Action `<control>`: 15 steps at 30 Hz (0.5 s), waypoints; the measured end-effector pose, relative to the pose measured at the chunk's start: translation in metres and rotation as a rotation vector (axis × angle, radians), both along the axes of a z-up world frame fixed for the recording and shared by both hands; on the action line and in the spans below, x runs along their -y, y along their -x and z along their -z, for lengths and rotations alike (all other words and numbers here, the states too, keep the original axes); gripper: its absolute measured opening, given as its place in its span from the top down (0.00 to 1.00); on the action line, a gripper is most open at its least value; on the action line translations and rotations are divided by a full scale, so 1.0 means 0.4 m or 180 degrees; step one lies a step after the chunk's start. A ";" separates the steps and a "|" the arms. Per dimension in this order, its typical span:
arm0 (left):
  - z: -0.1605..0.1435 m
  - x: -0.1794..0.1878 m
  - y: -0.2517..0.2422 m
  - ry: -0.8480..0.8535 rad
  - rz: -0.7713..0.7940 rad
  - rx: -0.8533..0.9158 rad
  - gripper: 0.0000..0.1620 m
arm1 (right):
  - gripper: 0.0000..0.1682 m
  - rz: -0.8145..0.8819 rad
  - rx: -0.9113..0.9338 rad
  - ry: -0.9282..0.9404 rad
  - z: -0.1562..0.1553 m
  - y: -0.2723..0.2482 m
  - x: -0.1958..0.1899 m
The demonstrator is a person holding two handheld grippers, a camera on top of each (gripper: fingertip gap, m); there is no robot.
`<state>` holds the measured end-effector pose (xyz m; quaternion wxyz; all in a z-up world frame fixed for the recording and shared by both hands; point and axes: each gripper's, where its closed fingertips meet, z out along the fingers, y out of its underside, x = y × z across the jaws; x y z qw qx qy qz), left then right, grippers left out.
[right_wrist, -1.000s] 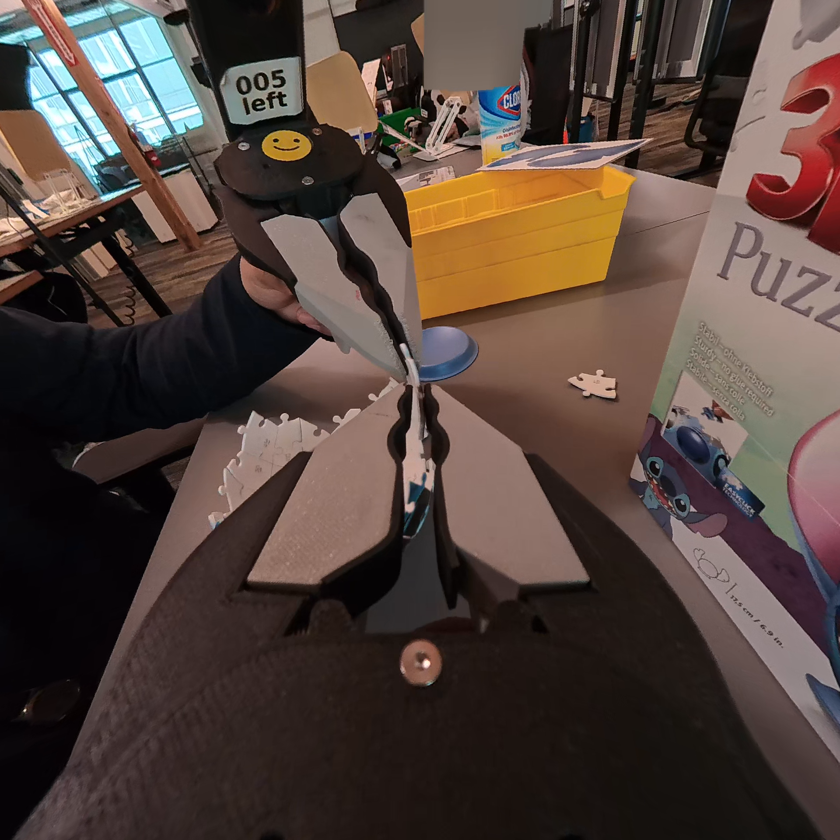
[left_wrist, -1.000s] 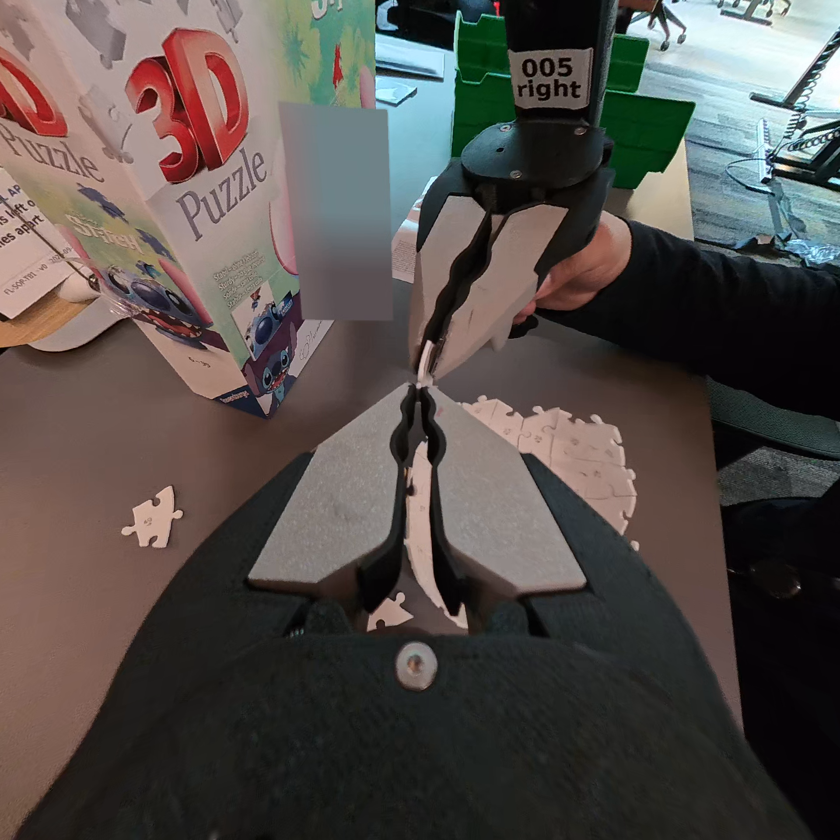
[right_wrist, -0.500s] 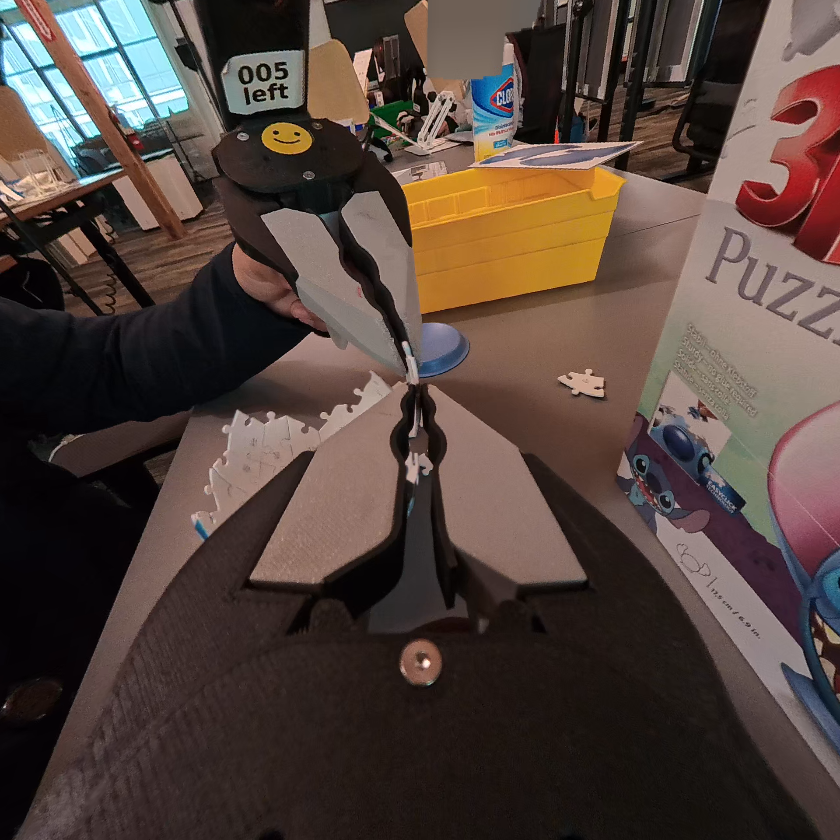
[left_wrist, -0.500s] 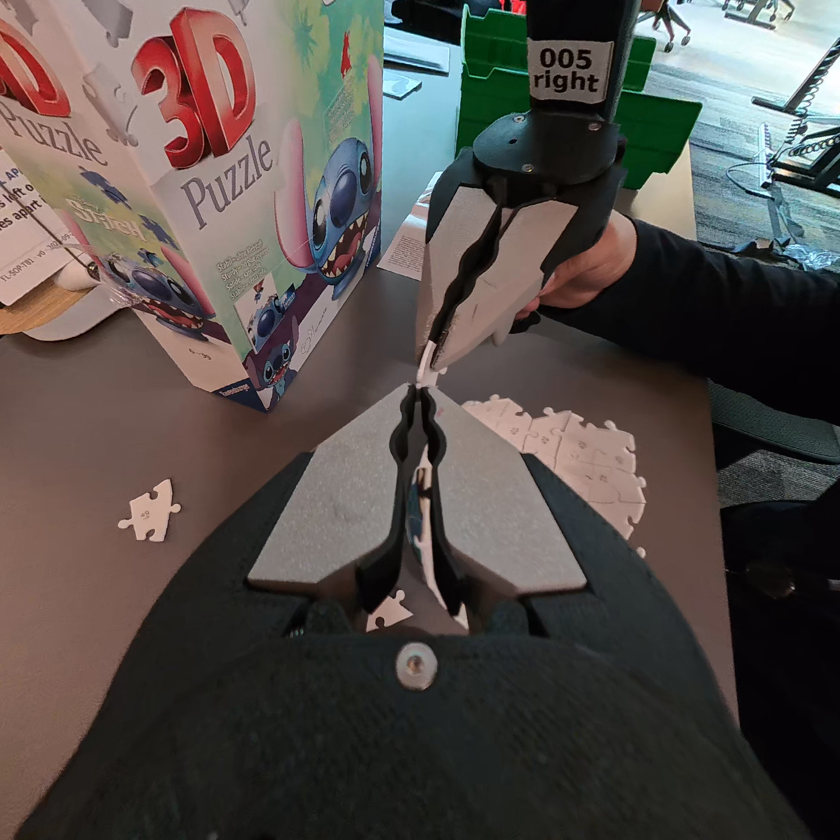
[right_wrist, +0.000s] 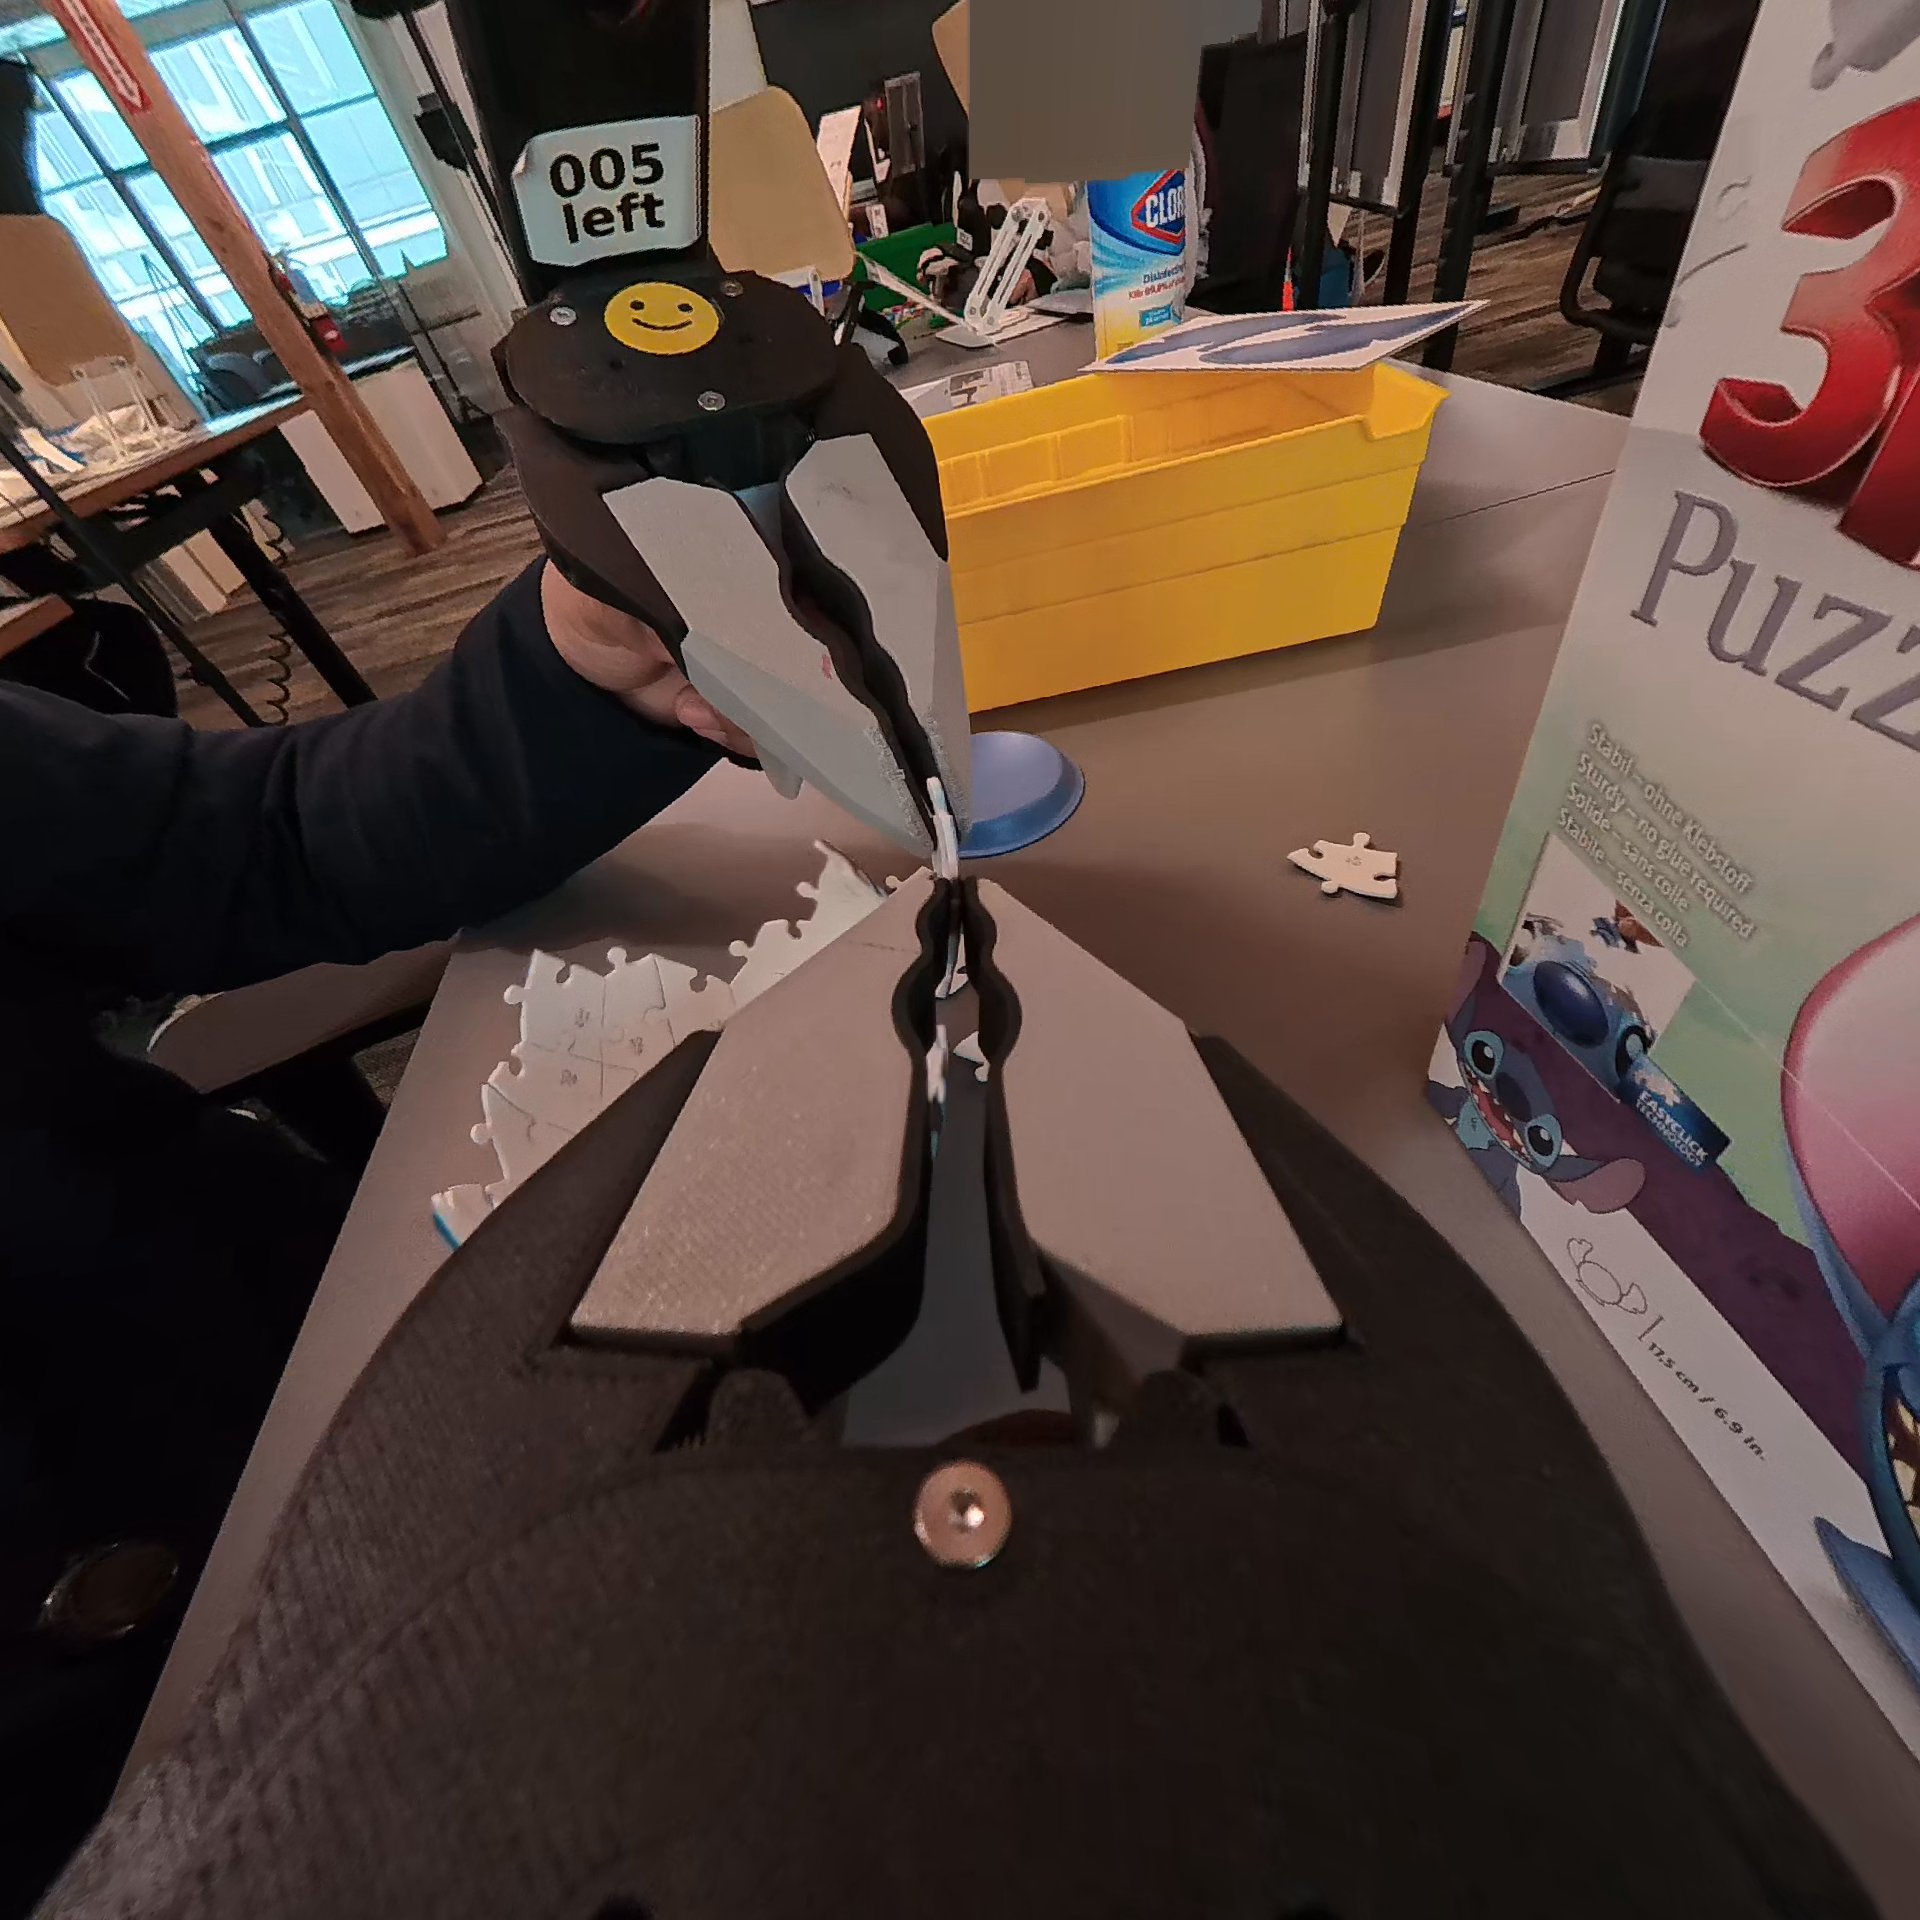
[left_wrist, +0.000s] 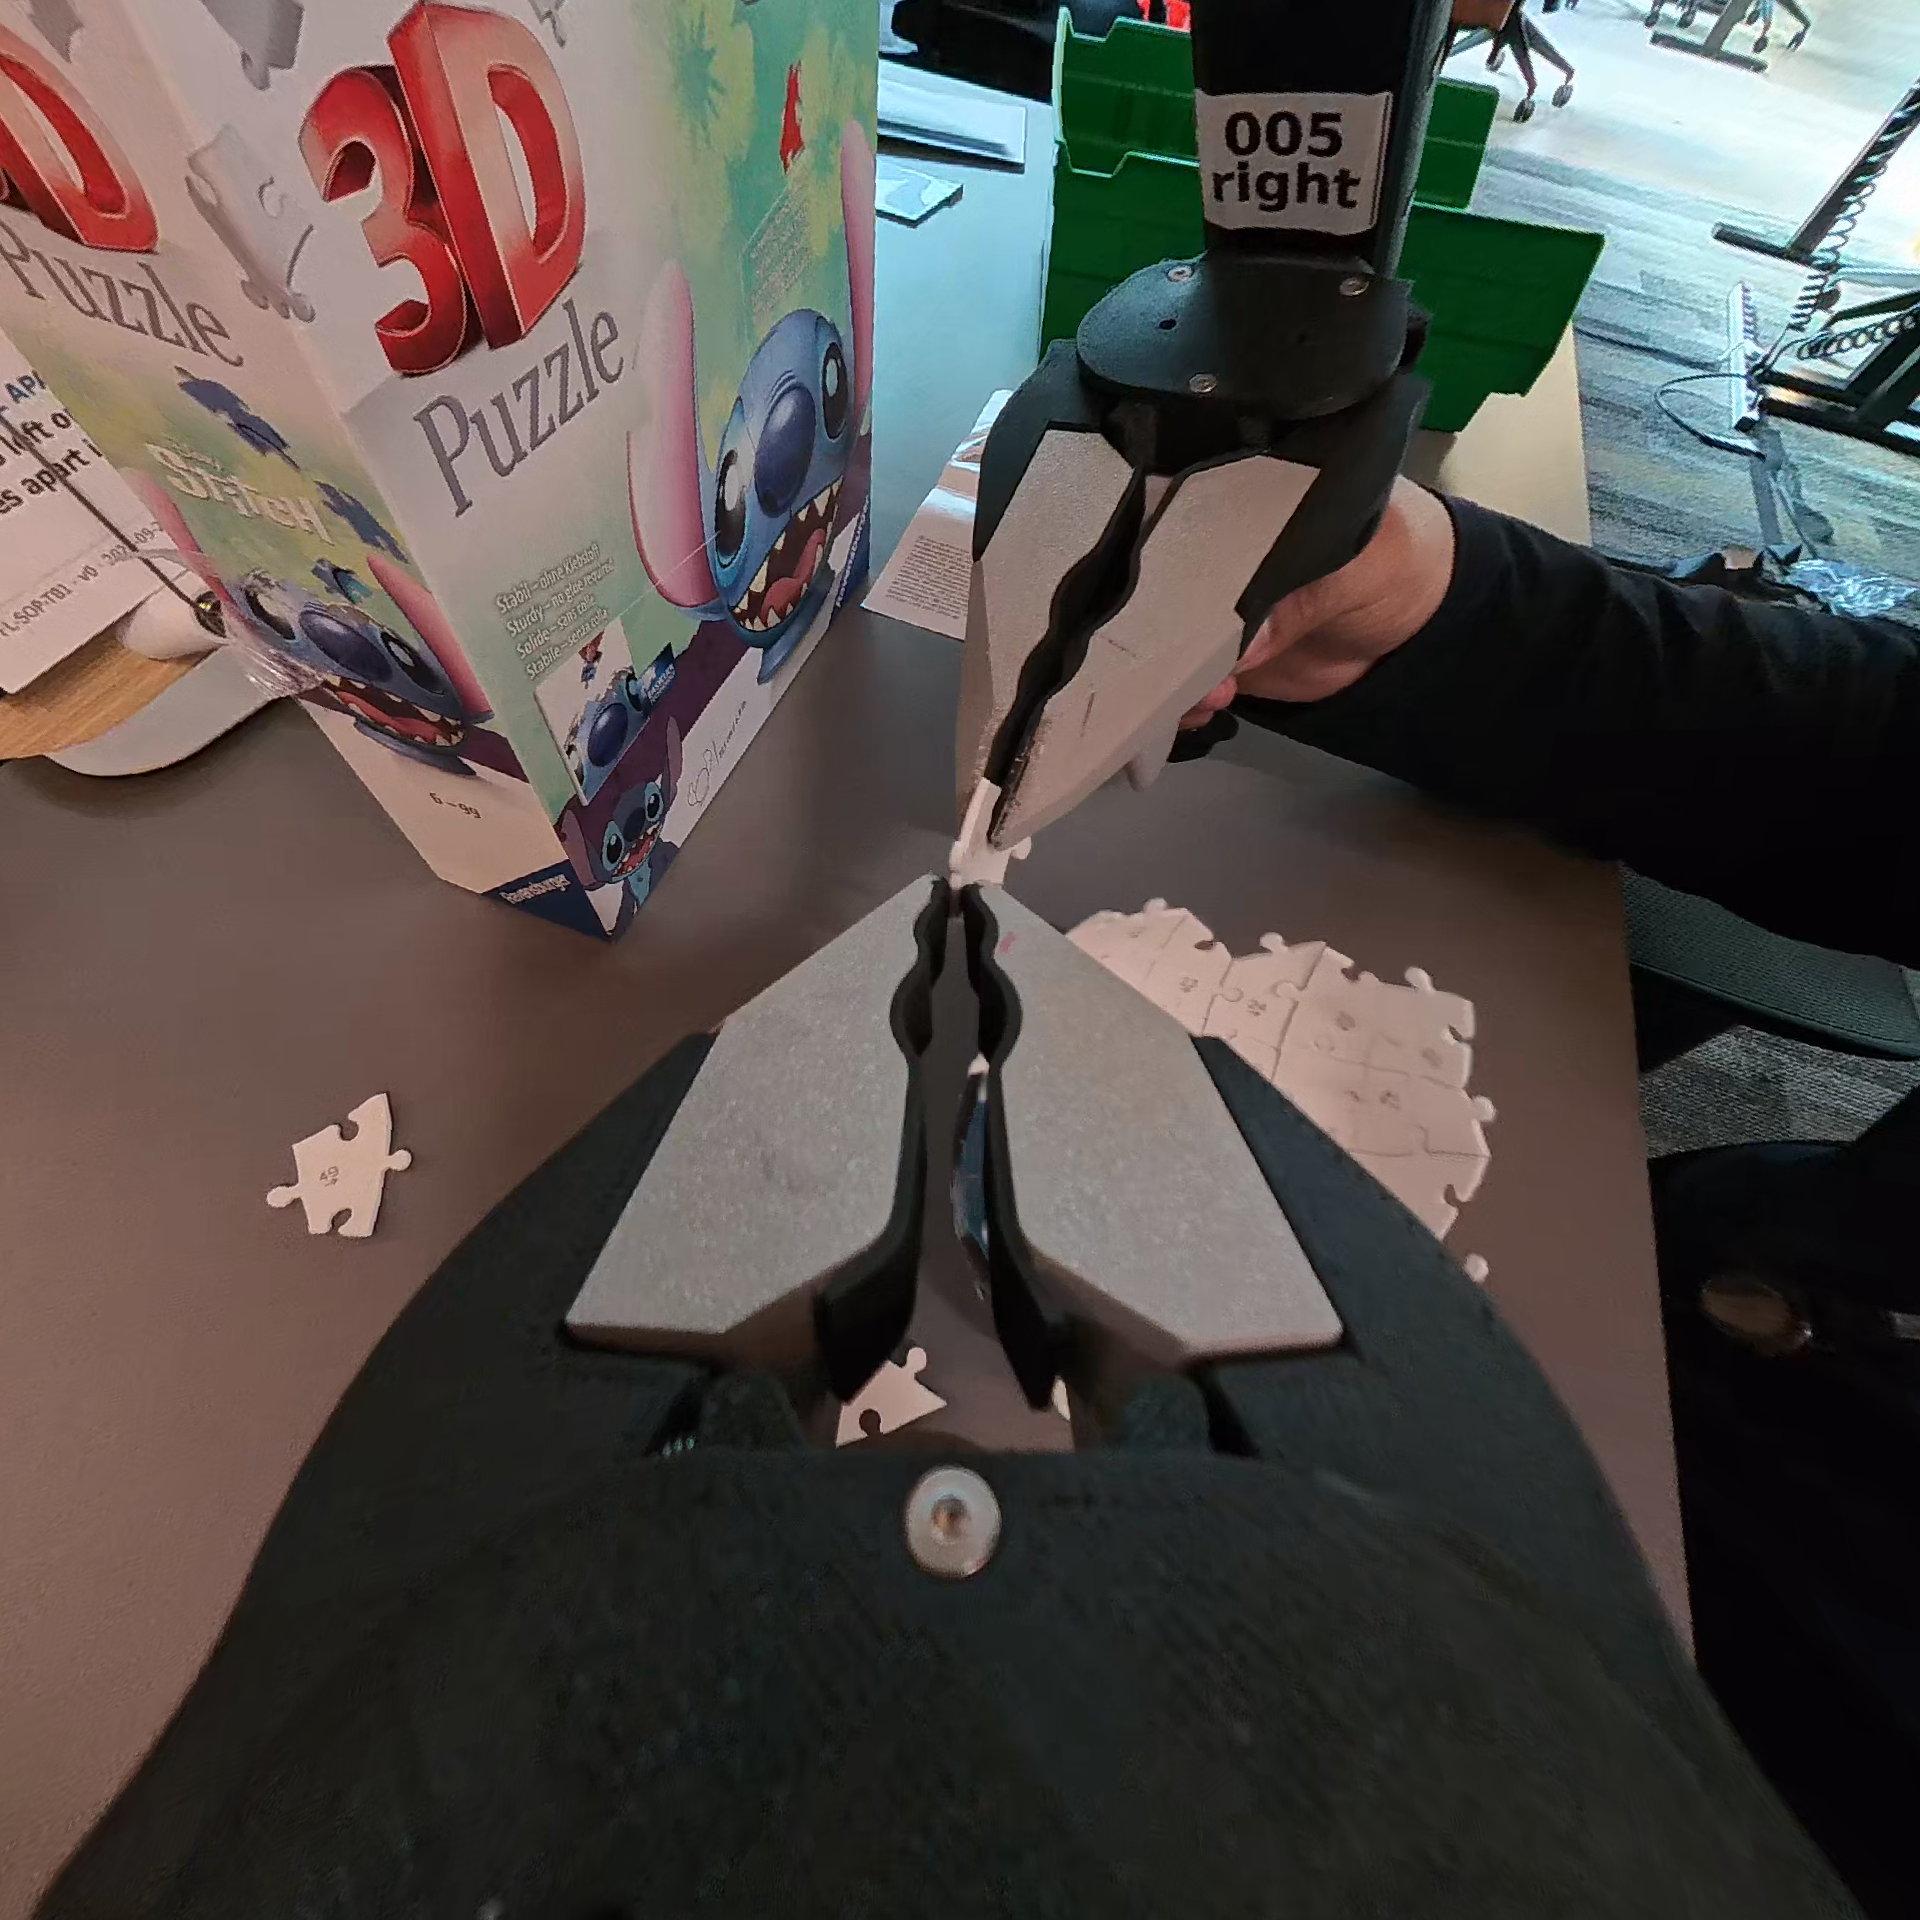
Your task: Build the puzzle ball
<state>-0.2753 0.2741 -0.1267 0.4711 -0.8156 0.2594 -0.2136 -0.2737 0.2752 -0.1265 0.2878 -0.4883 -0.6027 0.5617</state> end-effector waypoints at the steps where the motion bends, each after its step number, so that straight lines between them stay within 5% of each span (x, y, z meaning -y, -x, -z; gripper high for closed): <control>1: -0.001 0.000 0.000 -0.0004 -0.0003 0.0000 1.00 | 1.00 -0.0001 -0.0005 0.0003 -0.001 0.000 0.000; 15: -0.013 -0.004 0.024 0.0001 -0.0125 0.0070 0.87 | 1.00 0.0063 -0.0053 0.0026 -0.011 -0.005 -0.014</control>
